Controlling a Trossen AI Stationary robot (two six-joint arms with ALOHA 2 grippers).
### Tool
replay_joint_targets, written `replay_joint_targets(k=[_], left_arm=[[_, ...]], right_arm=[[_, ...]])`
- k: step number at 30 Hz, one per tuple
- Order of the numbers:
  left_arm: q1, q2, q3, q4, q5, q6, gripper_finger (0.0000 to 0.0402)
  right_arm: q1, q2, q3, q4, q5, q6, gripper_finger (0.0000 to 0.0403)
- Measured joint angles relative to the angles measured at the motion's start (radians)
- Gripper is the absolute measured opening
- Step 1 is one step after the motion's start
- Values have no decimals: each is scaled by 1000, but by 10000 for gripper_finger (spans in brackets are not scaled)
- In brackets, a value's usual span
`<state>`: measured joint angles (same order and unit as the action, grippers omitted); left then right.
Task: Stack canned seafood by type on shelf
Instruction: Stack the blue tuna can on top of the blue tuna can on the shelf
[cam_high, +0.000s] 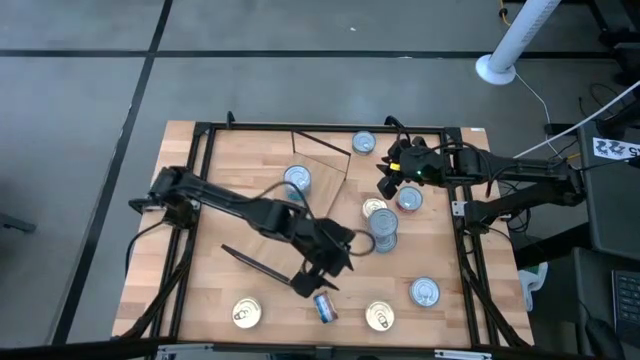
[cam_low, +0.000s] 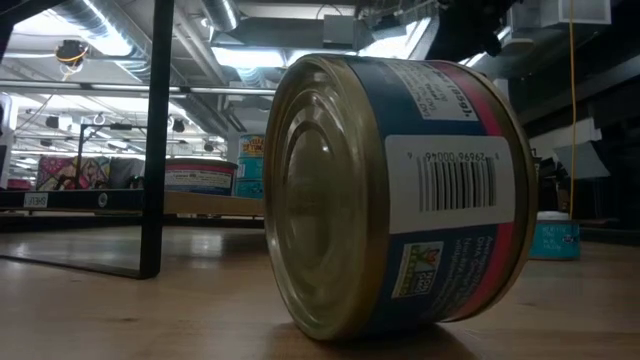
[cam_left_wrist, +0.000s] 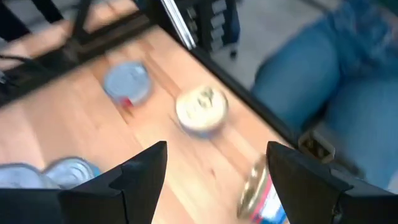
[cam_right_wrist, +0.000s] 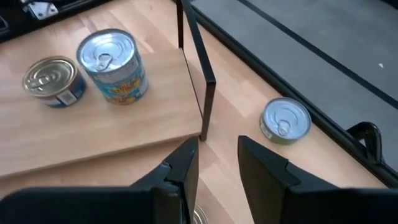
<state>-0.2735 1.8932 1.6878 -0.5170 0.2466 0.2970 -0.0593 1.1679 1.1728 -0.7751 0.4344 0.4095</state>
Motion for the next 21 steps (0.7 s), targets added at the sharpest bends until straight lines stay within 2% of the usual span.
replay_joint_targets(k=[9,21], left_arm=[[-39,67,0,-104,0,127,271],[-123,67,1,-41,-5,188,271]], right_arm=[[0,0,0,-6,0,0,113],[0,1,0,-6,0,4,113]])
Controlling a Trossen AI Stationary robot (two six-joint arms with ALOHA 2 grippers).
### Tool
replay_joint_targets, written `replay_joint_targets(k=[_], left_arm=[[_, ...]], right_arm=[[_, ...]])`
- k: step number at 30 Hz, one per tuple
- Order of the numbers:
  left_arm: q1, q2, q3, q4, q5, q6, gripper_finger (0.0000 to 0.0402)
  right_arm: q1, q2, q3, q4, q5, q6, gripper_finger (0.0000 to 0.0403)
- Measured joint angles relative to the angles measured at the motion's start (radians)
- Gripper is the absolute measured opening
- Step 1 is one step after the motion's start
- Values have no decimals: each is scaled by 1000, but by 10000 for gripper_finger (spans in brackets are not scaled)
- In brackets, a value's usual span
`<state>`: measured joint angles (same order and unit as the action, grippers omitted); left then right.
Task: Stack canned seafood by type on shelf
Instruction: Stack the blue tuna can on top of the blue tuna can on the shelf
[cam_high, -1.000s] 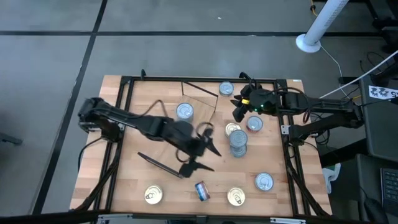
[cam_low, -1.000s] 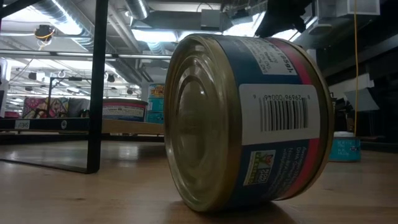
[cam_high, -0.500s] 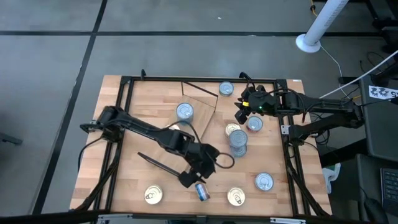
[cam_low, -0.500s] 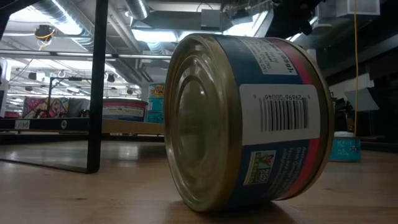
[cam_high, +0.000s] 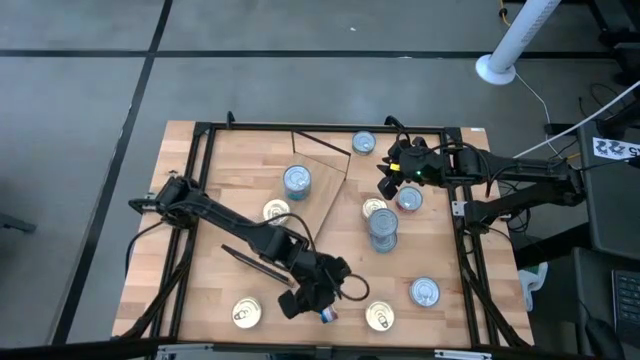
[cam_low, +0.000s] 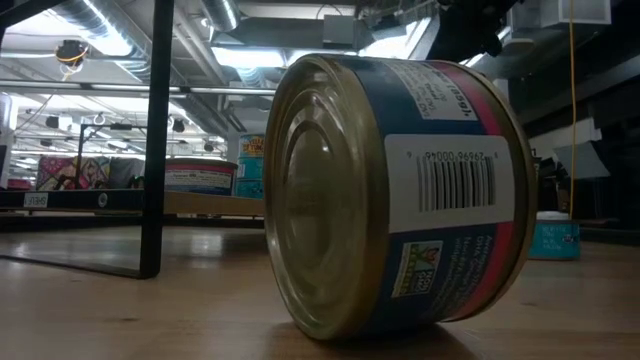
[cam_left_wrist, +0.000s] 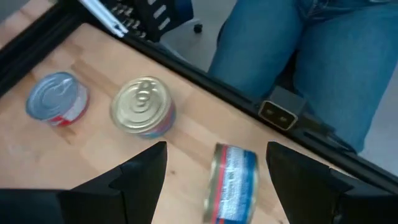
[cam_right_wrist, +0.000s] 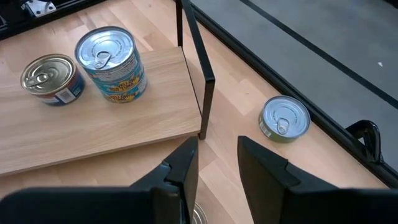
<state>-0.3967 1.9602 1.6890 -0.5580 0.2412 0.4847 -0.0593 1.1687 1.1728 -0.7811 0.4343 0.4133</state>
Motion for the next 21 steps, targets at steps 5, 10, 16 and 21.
replay_joint_targets(k=[5,10,16,21], left_arm=[[-31,0,0,-3,-19,-10,271],[-48,0,0,-6,-103,23,271],[-54,-1,0,47,-158,-5,271],[-54,-1,0,84,-160,-6,271]], right_arm=[[0,0,0,0,0,0,113],[0,0,0,0,0,0,113],[0,0,0,0,-20,1,113],[0,0,0,0,-53,1,113]])
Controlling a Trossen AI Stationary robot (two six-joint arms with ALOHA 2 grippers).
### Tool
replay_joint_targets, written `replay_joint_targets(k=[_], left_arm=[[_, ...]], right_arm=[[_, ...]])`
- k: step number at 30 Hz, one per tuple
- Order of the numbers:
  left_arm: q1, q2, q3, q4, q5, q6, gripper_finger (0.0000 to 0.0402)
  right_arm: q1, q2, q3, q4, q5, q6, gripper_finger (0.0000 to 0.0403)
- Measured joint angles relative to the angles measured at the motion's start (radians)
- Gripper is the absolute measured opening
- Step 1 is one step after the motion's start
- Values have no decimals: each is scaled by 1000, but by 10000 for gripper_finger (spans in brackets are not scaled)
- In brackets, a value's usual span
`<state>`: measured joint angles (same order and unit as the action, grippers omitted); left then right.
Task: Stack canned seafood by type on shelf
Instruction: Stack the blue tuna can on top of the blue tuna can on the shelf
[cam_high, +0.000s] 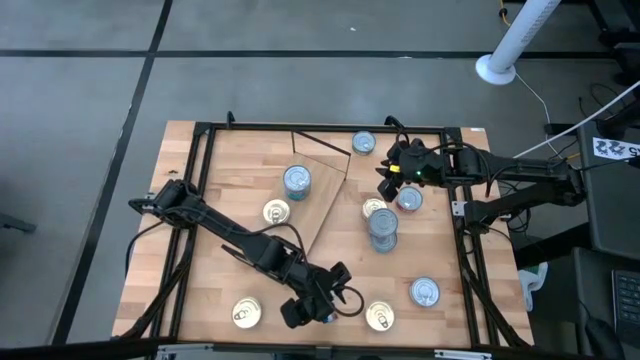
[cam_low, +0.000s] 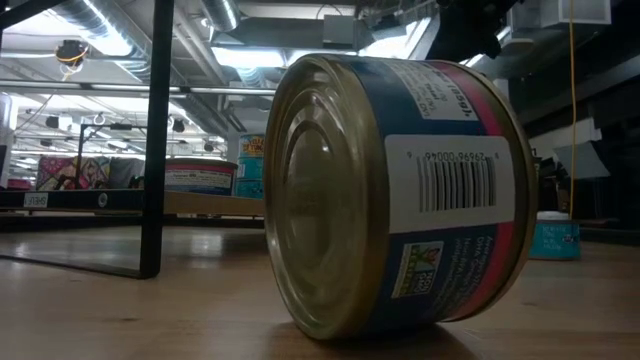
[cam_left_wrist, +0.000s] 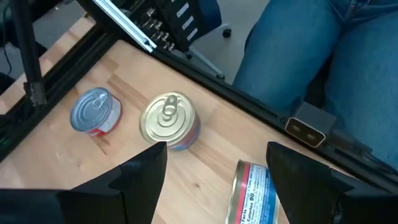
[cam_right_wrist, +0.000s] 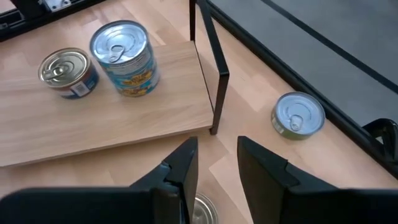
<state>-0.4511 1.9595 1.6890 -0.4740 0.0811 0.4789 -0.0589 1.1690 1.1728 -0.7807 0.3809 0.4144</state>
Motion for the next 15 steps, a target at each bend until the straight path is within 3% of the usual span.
replay_joint_targets(k=[15], left_arm=[[0,19,0,-15,0,-135,271]], right_arm=[[0,0,0,0,0,0,113]])
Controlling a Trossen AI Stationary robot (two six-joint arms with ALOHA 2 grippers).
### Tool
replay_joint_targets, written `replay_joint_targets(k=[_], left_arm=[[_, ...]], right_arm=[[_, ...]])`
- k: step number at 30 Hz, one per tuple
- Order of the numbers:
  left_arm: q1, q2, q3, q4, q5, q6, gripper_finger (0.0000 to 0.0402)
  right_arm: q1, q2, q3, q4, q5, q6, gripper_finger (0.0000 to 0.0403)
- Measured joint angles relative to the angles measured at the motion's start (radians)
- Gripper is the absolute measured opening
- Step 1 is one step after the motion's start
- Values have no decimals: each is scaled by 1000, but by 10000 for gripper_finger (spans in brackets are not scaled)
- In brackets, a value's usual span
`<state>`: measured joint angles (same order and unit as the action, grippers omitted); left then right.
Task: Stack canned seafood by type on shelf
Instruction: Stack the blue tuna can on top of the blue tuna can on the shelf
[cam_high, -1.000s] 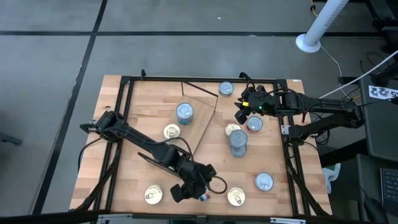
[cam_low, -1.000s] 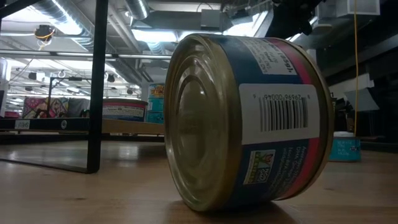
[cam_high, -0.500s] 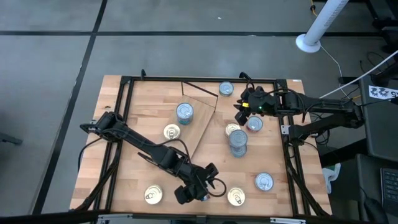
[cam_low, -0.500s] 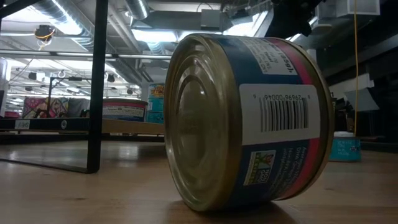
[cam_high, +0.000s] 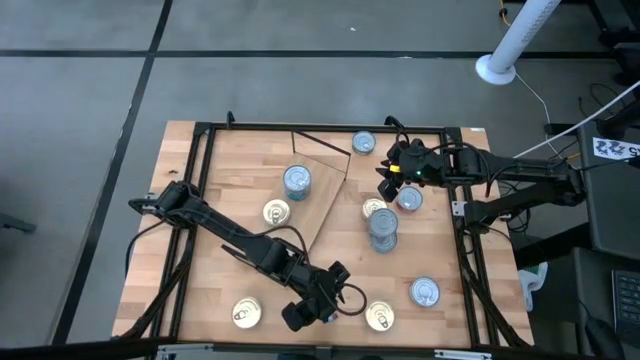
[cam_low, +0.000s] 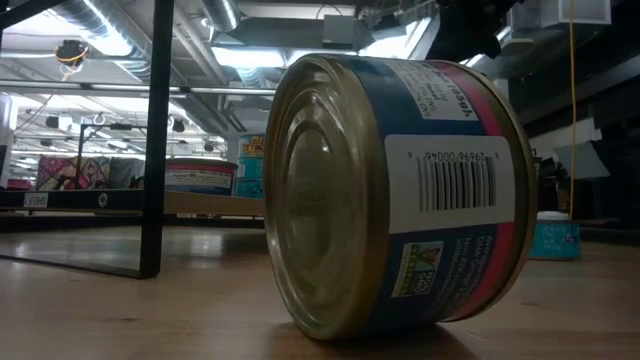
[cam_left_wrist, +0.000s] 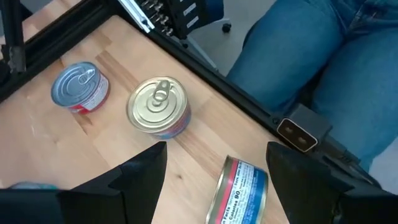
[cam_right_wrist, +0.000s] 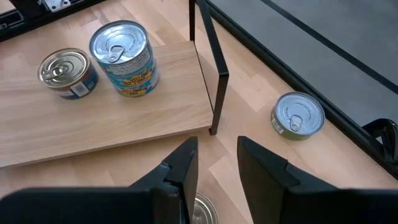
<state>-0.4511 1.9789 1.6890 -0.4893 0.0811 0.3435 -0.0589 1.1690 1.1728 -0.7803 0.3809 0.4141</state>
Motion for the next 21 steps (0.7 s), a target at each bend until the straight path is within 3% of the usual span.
replay_joint_targets(k=[14,21], left_arm=[[-13,0,0,-139,-37,135,271],[-19,18,0,-126,-53,197,271]], right_arm=[[0,0,0,-1,0,0,113],[0,0,0,0,0,0,113]])
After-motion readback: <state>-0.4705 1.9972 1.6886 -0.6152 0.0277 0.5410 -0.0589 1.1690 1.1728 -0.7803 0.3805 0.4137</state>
